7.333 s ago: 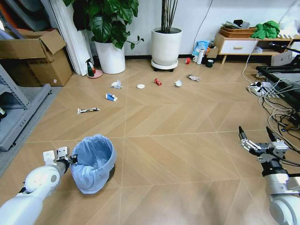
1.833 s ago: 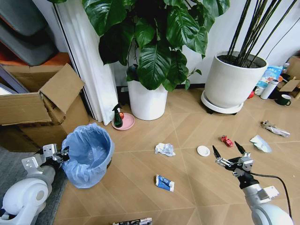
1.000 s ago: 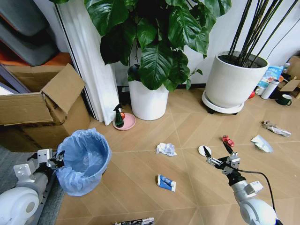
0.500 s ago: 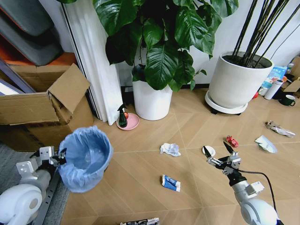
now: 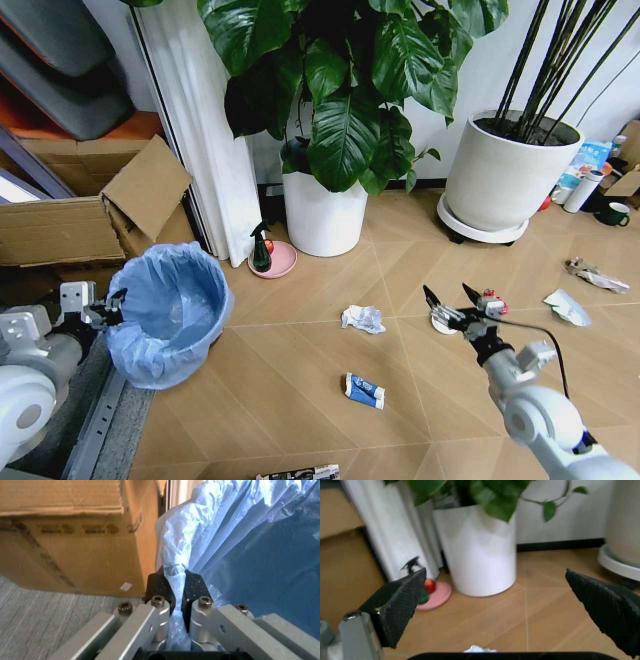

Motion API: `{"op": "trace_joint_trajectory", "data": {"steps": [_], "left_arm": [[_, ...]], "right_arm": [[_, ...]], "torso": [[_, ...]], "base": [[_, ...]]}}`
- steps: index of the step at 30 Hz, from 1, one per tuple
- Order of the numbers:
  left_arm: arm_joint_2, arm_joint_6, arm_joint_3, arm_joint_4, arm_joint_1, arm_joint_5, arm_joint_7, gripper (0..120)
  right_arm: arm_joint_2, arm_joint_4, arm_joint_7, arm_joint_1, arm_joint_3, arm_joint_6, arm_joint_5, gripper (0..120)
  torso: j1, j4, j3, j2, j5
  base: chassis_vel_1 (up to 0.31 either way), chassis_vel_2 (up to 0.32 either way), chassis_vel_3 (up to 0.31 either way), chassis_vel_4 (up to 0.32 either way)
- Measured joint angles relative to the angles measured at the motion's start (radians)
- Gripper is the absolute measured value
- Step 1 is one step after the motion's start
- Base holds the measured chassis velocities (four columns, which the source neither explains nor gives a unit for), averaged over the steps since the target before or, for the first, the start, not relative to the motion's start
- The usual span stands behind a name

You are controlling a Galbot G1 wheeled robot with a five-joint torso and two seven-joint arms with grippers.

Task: Pick up the trash bin and place the garbage on the floor into it.

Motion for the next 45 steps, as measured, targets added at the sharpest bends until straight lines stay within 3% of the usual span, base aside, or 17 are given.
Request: {"op": "trace_joint_trajectory", "data": {"steps": [6, 9, 10, 13, 14, 16, 18, 20, 22, 24, 26, 29, 31, 36, 45], "left_arm": [[-0.018, 0.002, -0.041, -0.009, 0.037, 0.006, 0.004, 0], [-0.04, 0.002, -0.06, -0.022, 0.059, 0.013, 0.006, 0], [-0.04, 0.002, -0.06, -0.022, 0.059, 0.013, 0.006, 0], [-0.067, 0.003, -0.093, -0.04, 0.104, 0.029, 0.015, 0], [-0.073, 0.003, -0.102, -0.045, 0.116, 0.031, 0.017, 0], [-0.077, 0.003, -0.109, -0.048, 0.124, 0.032, 0.018, 0], [-0.088, 0.002, -0.13, -0.059, 0.146, 0.037, 0.021, 0], [-0.092, 0.001, -0.134, -0.063, 0.152, 0.039, 0.022, 0], [-0.105, 0.0, -0.147, -0.074, 0.17, 0.045, 0.025, 0], [-0.108, 0.0, -0.149, -0.075, 0.172, 0.047, 0.025, 0], [-0.122, 0.0, -0.155, -0.085, 0.181, 0.052, 0.027, 0], [-0.138, 0.0, -0.161, -0.097, 0.188, 0.057, 0.028, 0], [-0.159, 0.0, -0.173, -0.116, 0.201, 0.063, 0.028, 0], [-0.182, 0.0, -0.191, -0.141, 0.233, 0.08, 0.034, 0], [-0.194, 0.0, -0.199, -0.164, 0.247, 0.084, 0.034, 0]], "right_arm": [[-0.059, -0.078, -0.109, 0.014, -0.037, 0.08, -0.009, 100], [-0.078, -0.193, -0.281, 0.07, -0.063, 0.159, -0.019, 100], [-0.078, -0.193, -0.281, 0.07, -0.063, 0.159, -0.019, 100], [-0.095, -0.314, -0.45, 0.164, -0.093, 0.21, -0.114, 100], [-0.099, -0.36, -0.55, 0.208, -0.109, 0.204, -0.115, 100], [-0.101, -0.389, -0.618, 0.239, -0.123, 0.191, -0.101, 100], [-0.103, -0.506, -0.779, 0.365, -0.214, 0.185, -0.043, 100], [-0.101, -0.532, -0.811, 0.395, -0.239, 0.187, -0.033, 100], [-0.084, -0.653, -0.981, 0.513, -0.338, 0.181, 0.03, 100], [-0.081, -0.672, -1.007, 0.529, -0.353, 0.179, 0.041, 100], [-0.057, -0.771, -1.138, 0.623, -0.434, 0.179, 0.082, 100], [-0.047, -0.807, -1.237, 0.684, -0.488, 0.148, 0.05, 100], [-0.026, -0.823, -1.331, 0.742, -0.522, 0.1, -0.097, 100], [0.002, -0.831, -1.386, 0.791, -0.569, 0.078, -0.256, 100], [0.061, -0.858, -1.339, 0.789, -0.638, 0.067, -0.328, 100]], "torso": [[0.0, -0.0002, 0.0, 0.0, 0.0004], [0.0, -0.0004, 0.0, 0.0, 0.0003], [0.0, -0.0004, 0.0, 0.0, 0.0003], [0.0, 0.0, 0.0, 0.0, -0.0001], [0.0, 0.0, 0.0, 0.0, -0.0003], [0.0, 0.0, 0.0, 0.0, 0.0001], [0.0, -0.0003, 0.0, 0.0, 0.0003], [0.0, 0.0, 0.0, 0.0, 0.0001], [0.0, 0.0003, 0.0, 0.0, 0.0002], [0.0, 0.0, 0.0, 0.0, 0.0002], [0.0, 0.0006, 0.0, 0.0, 0.0008], [0.0, 0.0003, 0.0, 0.0, 0.0], [0.0, -0.0003, 0.0, 0.0, 0.0002], [0.0, 0.0002, 0.0, 0.0, 0.0002], [0.0, -0.0001, 0.0, 0.0, 0.0]], "base": [[0.0, 0.0, 0.0, 0.0], [0.0, 0.0, 0.0, 0.0], [0.0, 0.0, 0.0, 0.0], [0.0, 0.0, 0.0, 0.0], [0.0, 0.0, 0.0, 0.0], [0.0, 0.0, 0.0, 0.0], [0.0, 0.0, 0.0, 0.0], [0.0, 0.0, 0.0, 0.0], [0.0, 0.0, 0.0, 0.0], [0.0, 0.0, 0.0, 0.0], [0.0, 0.0, 0.0, 0.0], [0.0, 0.0, 0.0, 0.0], [0.0, 0.0, 0.0, 0.0], [0.0, 0.0, 0.0, 0.0], [0.0, 0.0, 0.0, 0.0]]}}
